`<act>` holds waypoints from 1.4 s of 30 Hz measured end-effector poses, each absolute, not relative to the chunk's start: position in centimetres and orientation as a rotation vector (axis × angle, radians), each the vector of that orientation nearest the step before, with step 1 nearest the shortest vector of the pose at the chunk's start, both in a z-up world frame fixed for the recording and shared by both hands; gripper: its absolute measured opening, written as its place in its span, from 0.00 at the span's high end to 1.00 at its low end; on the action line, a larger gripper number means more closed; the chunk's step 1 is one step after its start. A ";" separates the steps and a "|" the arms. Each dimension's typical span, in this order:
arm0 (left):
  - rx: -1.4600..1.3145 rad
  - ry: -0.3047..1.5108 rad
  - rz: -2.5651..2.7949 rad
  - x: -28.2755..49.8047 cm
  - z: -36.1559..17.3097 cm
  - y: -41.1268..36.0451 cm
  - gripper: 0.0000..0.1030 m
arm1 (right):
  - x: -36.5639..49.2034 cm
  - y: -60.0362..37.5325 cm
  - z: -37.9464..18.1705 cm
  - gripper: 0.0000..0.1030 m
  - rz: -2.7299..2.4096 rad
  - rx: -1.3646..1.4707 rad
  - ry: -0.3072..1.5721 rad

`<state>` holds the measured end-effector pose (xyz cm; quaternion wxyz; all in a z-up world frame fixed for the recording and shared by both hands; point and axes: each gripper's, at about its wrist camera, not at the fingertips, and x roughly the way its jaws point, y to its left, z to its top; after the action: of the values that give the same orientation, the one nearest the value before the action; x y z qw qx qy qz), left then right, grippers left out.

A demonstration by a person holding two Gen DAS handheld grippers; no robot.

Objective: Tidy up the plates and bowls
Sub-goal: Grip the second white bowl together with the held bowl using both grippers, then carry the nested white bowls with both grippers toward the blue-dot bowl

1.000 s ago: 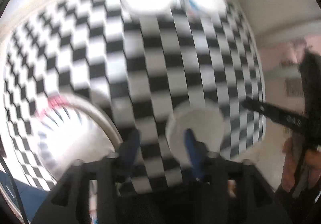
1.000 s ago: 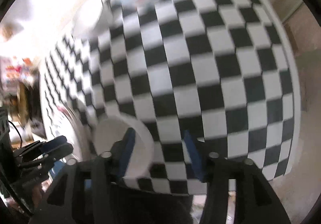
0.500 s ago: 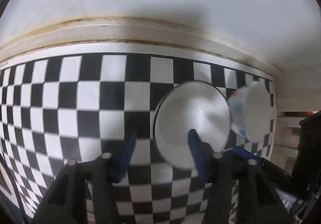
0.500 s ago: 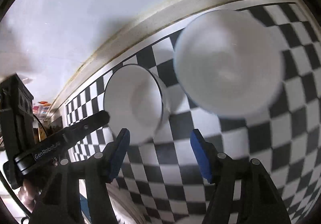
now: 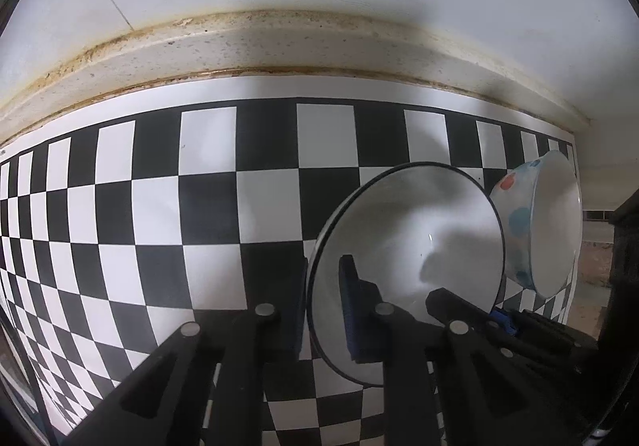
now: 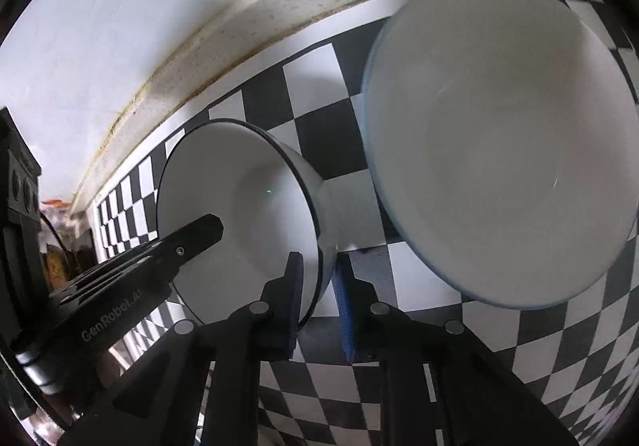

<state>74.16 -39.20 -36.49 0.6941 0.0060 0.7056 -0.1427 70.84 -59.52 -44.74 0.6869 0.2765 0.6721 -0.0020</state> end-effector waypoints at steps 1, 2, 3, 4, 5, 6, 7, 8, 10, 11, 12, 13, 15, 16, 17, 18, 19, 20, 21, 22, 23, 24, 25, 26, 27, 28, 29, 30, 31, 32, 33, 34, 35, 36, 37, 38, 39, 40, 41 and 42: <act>0.011 1.573 -0.317 73.8 -36.0 -39.0 0.87 | 70.8 -59.2 -44.7 0.84 -0.008 0.608 1.504; 0.011 1.567 -0.316 73.3 -36.0 -40.1 0.87 | 70.7 -59.5 -44.6 0.85 -0.007 0.599 1.502; 0.011 1.561 -0.317 73.0 -35.7 -39.9 0.87 | 70.5 -59.5 -44.3 0.85 -0.005 0.592 1.498; 0.015 1.553 -0.318 72.6 -35.3 -40.0 0.87 | 70.4 -59.5 -44.1 0.85 -0.004 0.588 1.497; 0.016 1.549 -0.320 72.3 -35.0 -39.9 0.87 | 70.2 -59.6 -43.9 0.86 -0.003 0.584 1.497; 0.009 1.542 -0.319 71.7 -34.6 -39.9 0.87 | 69.9 -59.6 -43.5 0.86 -0.002 0.576 1.493; 0.011 1.539 -0.316 71.2 -34.2 -40.0 0.87 | 69.6 -59.6 -43.1 0.86 0.000 0.569 1.488; 0.016 1.534 -0.319 71.0 -34.4 -39.7 0.87 | 69.2 -59.6 -42.7 0.86 0.001 0.563 1.484; 0.010 1.512 -0.324 70.2 -33.6 -39.6 0.87 | 68.8 -58.9 -41.9 0.86 0.007 0.553 1.472; 0.007 1.503 -0.324 69.6 -33.0 -39.5 0.87 | 68.5 -58.8 -41.4 0.86 0.009 0.549 1.467; 0.004 1.495 -0.326 69.1 -32.6 -39.4 0.87 | 68.1 -58.7 -41.0 0.86 0.011 0.544 1.461; 0.005 1.483 -0.327 68.5 -31.9 -39.4 0.87 | 67.7 -58.4 -40.6 0.87 0.015 0.539 1.454; 0.024 1.466 -0.332 67.7 -31.1 -39.6 0.87 | 66.6 -58.0 -39.6 0.87 0.020 0.525 1.438; 0.035 1.458 -0.337 67.3 -30.7 -39.7 0.87 | 65.9 -57.9 -39.1 0.87 0.020 0.520 1.429; 0.045 1.449 -0.343 66.6 -30.0 -39.8 0.87 | 65.3 -57.8 -38.8 0.87 0.018 0.523 1.424; 0.045 1.446 -0.348 66.1 -29.6 -39.8 0.87 | 64.8 -57.8 -38.5 0.87 0.016 0.526 1.421; 0.044 1.441 -0.353 65.5 -29.1 -39.6 0.87 | 64.1 -57.8 -38.2 0.87 0.016 0.533 1.414; 0.045 1.433 -0.358 65.1 -28.6 -39.7 0.87 | 63.3 -57.7 -37.8 0.87 0.014 0.541 1.406; 0.050 1.423 -0.364 64.6 -28.1 -39.7 0.87 | 62.6 -57.7 -37.5 0.87 0.013 0.543 1.399; 0.061 1.411 -0.371 63.9 -27.5 -39.7 0.87 | 61.9 -57.6 -37.1 0.87 0.012 0.542 1.392; 0.066 1.403 -0.375 63.4 -27.1 -39.6 0.87 | 61.3 -57.6 -36.7 0.87 0.011 0.540 1.386; 0.069 1.396 -0.380 62.9 -26.7 -39.7 0.87 | 60.5 -57.5 -36.2 0.87 0.006 0.534 1.378; 0.074 1.390 -0.388 62.2 -26.2 -39.8 0.87 | 59.6 -57.3 -35.6 0.87 -0.001 0.522 1.369; 0.079 1.385 -0.393 61.7 -25.9 -39.7 0.87 | 58.7 -58.2 -35.1 0.87 -0.004 0.519 1.364; 0.078 1.383 -0.399 61.3 -25.5 -39.8 0.87 | 57.7 -58.4 -34.5 0.87 -0.008 0.517 1.358; 0.079 1.379 -0.406 60.7 -25.2 -39.9 0.87 | 57.0 -58.1 -34.2 0.87 -0.013 0.517 1.351; 0.084 1.373 -0.416 60.0 -25.0 -40.0 0.87 | 56.1 -57.7 -33.9 0.87 -0.016 0.521 1.342; 0.086 1.368 -0.424 59.2 -24.8 -40.4 0.87 | 55.3 -57.8 -33.5 0.87 -0.018 0.529 1.336; 0.082 1.368 -0.433 58.4 -24.5 -40.3 0.87 | 54.3 -58.3 -33.0 0.87 -0.020 0.537 1.333; 0.085 1.367 -0.442 57.8 -24.4 -40.5 0.87 | 53.7 -58.4 -32.7 0.87 -0.022 0.539 1.330; 0.090 1.367 -0.453 57.2 -24.2 -40.5 0.87 | 52.7 -58.4 -32.3 0.87 -0.025 0.540 1.324; 0.088 1.367 -0.466 56.6 -24.0 -40.5 0.87 | 52.0 -58.4 -32.0 0.87 -0.027 0.542 1.321; 0.086 1.368 -0.473 56.3 -23.8 -40.5 0.87 | 51.2 -58.4 -31.6 0.87 -0.029 0.541 1.318; 0.086 1.372 -0.484 55.6 -23.7 -40.4 0.87 | 50.8 -58.6 -31.3 0.87 -0.031 0.539 1.315; 0.081 1.379 -0.497 55.0 -23.5 -40.3 0.87 | 49.8 -58.5 -30.9 0.87 -0.037 0.534 1.311; 0.075 1.384 -0.504 54.6 -23.5 -40.2 0.87 | 49.0 -58.7 -30.7 0.87 -0.040 0.530 1.310; 0.072 1.391 -0.515 54.0 -23.3 -40.2 0.87 | 48.8 -58.7 -30.6 0.87 -0.043 0.529 1.311; 0.071 1.396 -0.524 53.5 -23.3 -40.2 0.87 | 48.0 -58.6 -30.5 0.87 -0.045 0.531 1.311; 0.071 1.402 -0.533 53.1 -23.4 -40.1 0.87 | 47.4 -58.7 -30.4 0.87 -0.047 0.534 1.314; 0.071 1.412 -0.543 52.6 -23.5 -40.1 0.87 | 46.5 -58.6 -30.4 0.87 -0.052 0.537 1.318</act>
<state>52.57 -40.14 -23.46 0.7268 0.0320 0.6405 -0.2461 46.52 -58.60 -30.43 0.7571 0.2462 0.6046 -0.0240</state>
